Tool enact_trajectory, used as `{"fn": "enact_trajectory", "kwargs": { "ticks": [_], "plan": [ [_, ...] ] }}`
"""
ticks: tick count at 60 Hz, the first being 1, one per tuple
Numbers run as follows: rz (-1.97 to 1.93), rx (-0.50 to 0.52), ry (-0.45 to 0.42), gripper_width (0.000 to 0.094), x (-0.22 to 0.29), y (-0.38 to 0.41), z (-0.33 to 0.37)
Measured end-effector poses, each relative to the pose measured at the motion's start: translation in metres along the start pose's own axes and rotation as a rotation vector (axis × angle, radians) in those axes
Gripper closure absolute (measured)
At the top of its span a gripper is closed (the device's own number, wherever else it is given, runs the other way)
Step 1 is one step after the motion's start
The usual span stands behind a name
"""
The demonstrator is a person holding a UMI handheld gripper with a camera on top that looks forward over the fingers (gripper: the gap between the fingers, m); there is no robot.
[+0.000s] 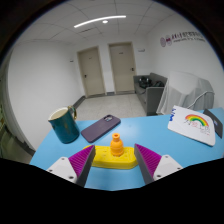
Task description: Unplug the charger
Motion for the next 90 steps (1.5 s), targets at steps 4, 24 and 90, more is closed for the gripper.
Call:
{"fn": "enact_trajectory", "kwargs": {
  "ticks": [4,24,90],
  "plan": [
    [-0.020,-0.017,0.005,0.0175,0.005,-0.004,-0.027],
    [0.017,-0.087,-0.037,0.0881,0.011,-0.012,-0.056],
    [-0.036,-0.165,0.294,0.0343,-0.037,-0.120,-0.006]
  ]
}}
Point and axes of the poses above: the point between the fingertips, and its own axes, seen from behind it with the camera up: y to the left, x up, z backward, against the way the camera looks, the point moved 2 cm from there along z, backward, against the way the camera looks, and after that the axes turned 7 degrees about y, right-handed, at the moved point
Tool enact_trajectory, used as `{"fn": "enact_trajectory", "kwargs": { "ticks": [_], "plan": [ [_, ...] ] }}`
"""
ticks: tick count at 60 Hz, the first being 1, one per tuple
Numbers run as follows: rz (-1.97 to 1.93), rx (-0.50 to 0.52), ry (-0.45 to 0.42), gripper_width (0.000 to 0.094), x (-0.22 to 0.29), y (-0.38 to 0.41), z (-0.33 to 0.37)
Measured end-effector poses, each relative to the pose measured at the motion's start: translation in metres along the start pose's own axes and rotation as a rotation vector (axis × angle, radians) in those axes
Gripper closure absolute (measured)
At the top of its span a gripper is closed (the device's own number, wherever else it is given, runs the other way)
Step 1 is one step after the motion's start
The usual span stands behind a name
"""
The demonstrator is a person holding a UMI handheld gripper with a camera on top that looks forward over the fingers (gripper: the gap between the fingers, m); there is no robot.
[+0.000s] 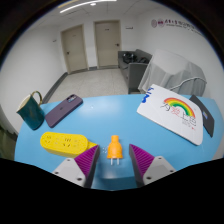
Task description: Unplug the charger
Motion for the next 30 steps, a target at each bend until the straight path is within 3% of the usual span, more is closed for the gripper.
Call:
{"fn": "enact_trajectory", "kwargs": {
  "ticks": [2,4,30],
  "plan": [
    [-0.005,0.005,-0.013,0.0237,-0.001,-0.002,0.005],
    [-0.005,0.010,-0.027,0.0190,-0.002,-0.004,0.011],
    [-0.045,0.145,-0.254,0.0176,-0.069,-0.037,0.187]
  ]
}}
Point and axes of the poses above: the point between the fingertips, and its own axes, seen from behind it with the camera up: y to the left, x up, z backward, against the way the camera looks, the point moved 2 cm from there along z, backward, against the way the camera looks, and after that the axes turned 7 degrees about y, right-handed, at the moved point
